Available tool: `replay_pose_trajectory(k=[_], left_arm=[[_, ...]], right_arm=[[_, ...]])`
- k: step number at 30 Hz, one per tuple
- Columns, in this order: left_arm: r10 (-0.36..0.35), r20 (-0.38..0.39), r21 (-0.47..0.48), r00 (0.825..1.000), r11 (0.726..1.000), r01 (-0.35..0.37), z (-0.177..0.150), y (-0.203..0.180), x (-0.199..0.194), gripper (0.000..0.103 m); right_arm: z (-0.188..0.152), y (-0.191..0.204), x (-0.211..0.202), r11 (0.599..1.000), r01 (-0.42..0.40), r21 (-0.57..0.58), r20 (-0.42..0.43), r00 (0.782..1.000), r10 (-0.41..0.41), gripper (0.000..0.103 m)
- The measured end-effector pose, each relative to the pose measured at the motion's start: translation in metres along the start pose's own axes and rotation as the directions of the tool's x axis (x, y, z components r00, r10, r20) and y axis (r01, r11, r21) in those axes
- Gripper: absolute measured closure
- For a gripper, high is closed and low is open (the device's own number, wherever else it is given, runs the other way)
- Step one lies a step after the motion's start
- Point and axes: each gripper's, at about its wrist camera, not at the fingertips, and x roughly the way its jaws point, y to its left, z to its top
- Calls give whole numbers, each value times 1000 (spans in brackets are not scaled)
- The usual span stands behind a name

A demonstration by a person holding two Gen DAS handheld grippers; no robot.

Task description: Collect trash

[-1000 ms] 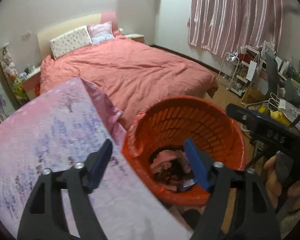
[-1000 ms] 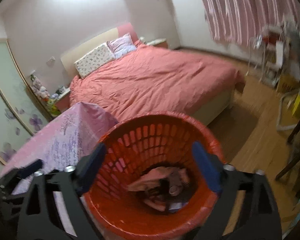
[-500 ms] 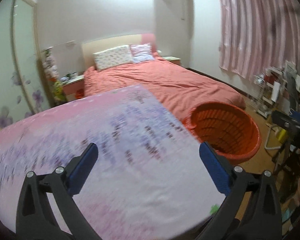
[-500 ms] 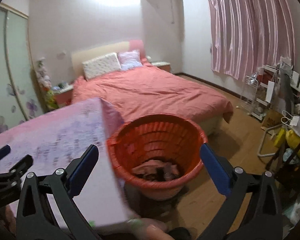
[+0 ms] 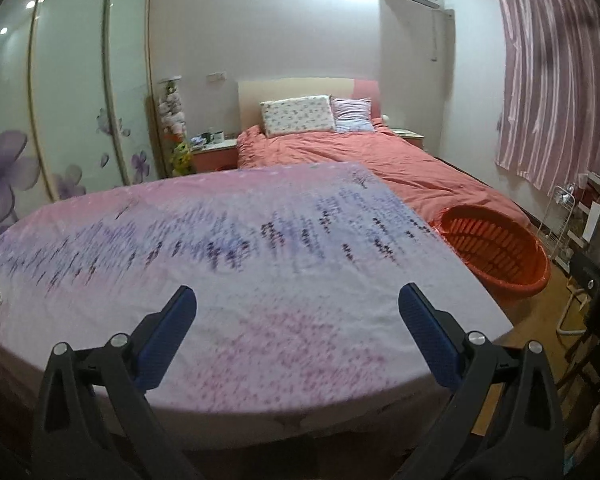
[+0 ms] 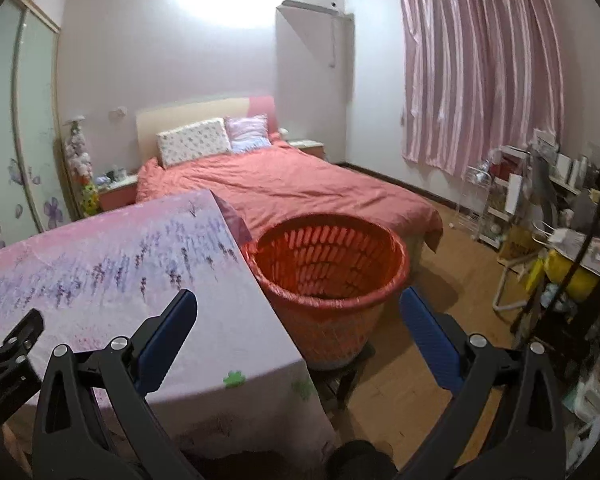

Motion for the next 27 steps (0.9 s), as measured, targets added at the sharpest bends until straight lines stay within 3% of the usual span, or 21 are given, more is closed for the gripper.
replay_pose_trajectory(k=[11, 27], left_arm=[[37, -43, -39, 998, 998, -39, -11, 8, -7, 4], [47, -17, -40, 999, 998, -47, -8, 2, -17, 4]], right_arm=[[-17, 8, -11, 998, 59, 18, -87, 995, -57, 3], [-20, 9, -12, 994, 108, 0, -88, 990, -108, 3]])
